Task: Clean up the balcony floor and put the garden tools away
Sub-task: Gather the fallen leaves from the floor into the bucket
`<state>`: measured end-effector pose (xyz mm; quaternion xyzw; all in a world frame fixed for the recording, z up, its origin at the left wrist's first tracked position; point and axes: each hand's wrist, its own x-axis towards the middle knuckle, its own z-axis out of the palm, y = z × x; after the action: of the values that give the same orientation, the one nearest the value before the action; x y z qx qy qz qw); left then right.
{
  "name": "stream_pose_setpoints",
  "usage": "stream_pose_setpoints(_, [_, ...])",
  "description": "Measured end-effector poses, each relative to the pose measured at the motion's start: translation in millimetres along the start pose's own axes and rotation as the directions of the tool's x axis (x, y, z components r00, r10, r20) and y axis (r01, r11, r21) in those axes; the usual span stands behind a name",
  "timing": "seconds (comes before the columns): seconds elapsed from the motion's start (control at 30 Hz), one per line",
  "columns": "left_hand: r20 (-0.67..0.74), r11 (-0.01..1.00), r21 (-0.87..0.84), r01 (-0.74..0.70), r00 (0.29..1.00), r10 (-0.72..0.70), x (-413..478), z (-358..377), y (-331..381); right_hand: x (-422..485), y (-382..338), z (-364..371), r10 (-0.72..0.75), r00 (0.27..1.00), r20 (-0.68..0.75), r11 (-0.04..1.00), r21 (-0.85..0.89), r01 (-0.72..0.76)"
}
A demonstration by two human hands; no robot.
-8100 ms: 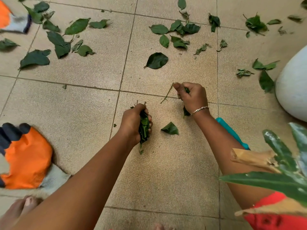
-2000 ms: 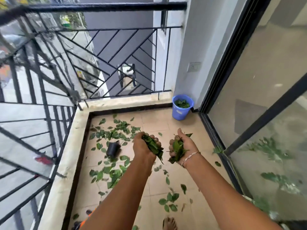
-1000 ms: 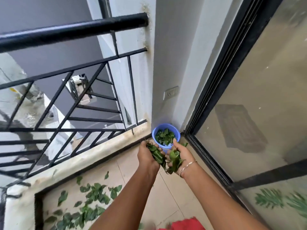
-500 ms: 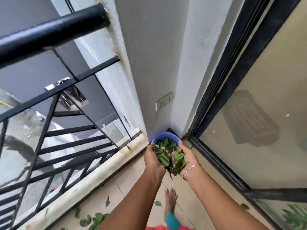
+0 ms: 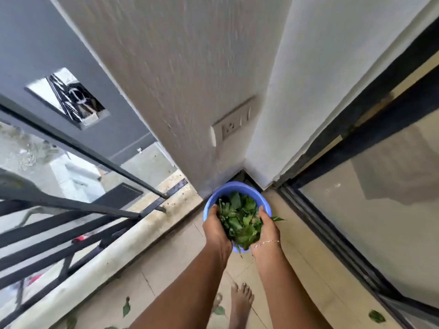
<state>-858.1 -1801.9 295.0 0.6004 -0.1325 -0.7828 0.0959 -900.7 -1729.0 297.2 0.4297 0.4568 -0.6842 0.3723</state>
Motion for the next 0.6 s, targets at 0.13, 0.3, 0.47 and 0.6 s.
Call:
stream_pose_setpoints(0.13, [-0.020, 0.988, 0.147, -0.049, 0.998, 0.053, 80, -11, -11, 65, 8, -1, 0.011, 1.000, 0.008, 1.000, -0.005, -0.011])
stream_pose_setpoints(0.3, [0.064, 0.945, 0.323, 0.045, 0.996, -0.069, 136, -13, -26, 124, 7, -8, 0.101, 0.994, 0.049, 0.991, -0.097, -0.096])
stream_pose_setpoints(0.47, [0.076, 0.774, 0.630, -0.064, 0.997, 0.020, 124, -14, -23, 116, -2, -19, 0.059, 0.996, -0.062, 0.956, -0.283, -0.074])
stream_pose_setpoints(0.6, [0.318, 0.303, 0.878, -0.369, 0.925, 0.206, 74, -20, -12, 69, -9, -28, -0.207, 0.978, -0.040, 0.832, -0.534, 0.154])
